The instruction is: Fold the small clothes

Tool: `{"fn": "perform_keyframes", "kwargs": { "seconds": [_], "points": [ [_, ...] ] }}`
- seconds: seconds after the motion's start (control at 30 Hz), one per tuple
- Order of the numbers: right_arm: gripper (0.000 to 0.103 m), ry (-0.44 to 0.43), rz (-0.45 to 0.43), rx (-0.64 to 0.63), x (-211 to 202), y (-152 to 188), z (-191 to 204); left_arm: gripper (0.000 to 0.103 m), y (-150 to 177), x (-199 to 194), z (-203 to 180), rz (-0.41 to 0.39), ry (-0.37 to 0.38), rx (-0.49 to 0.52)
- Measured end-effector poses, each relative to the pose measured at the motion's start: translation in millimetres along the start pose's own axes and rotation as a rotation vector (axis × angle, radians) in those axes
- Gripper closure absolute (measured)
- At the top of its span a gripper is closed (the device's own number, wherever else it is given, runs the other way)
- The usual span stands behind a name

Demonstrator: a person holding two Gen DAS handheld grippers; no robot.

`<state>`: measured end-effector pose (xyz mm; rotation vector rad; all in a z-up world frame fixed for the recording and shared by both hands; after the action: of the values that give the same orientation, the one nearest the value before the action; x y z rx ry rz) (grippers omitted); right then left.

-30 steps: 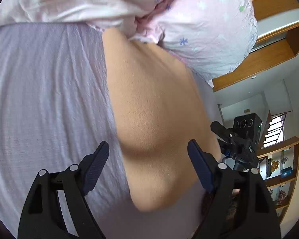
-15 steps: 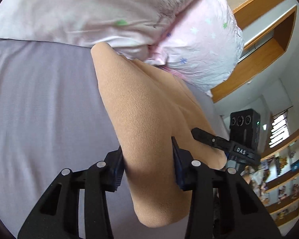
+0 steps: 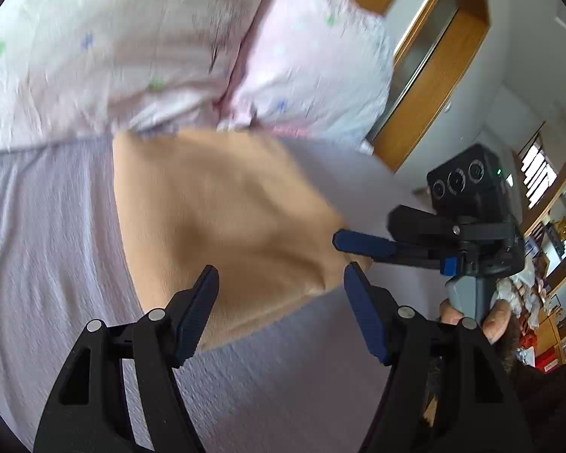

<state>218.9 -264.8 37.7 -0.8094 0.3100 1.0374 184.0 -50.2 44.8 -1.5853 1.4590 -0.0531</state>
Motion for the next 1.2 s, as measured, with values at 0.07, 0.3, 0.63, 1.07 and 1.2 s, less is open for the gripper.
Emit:
{"fn": "perform_keyframes", "kwargs": {
  "seconds": [0.07,0.3,0.63,1.07,1.2],
  "points": [
    [0.029,0.076,0.029,0.056,8.2,7.3,-15.9,0.034,8.5,11.2,3.1,0.052,-0.042,-0.008],
    [0.007,0.184,-0.073,-0.055,-26.3,31.4,6.1,0.026,30.2,-18.5,-4.9,0.015,-0.081,-0.006],
    [0.002,0.724,-0.075,-0.253,-12.9,79.2,14.1,0.006,47.7,-13.3,5.2,0.034,-0.433,-0.039],
    [0.002,0.884,-0.021,-0.343,21.7,95.9,23.3,0.002,53.6,10.9,12.3,0.111,-0.549,-0.005],
    [0.002,0.887,-0.017,-0.338,20.7,96.1,23.8,0.001,53.5,9.9,12.2,0.114,-0.547,0.0]
  ]
}}
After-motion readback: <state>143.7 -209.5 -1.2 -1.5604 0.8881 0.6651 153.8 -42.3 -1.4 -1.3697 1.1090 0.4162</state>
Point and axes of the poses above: each gripper's, at about its wrist camera, not at the fingertips, and x roughly the way its jaws point, z to its left, y to its underside, the point moved 1 cm from there along x, roughly the way its jaws point, and after that the axes turned 13 degrees about y, right-handed, at the moved point
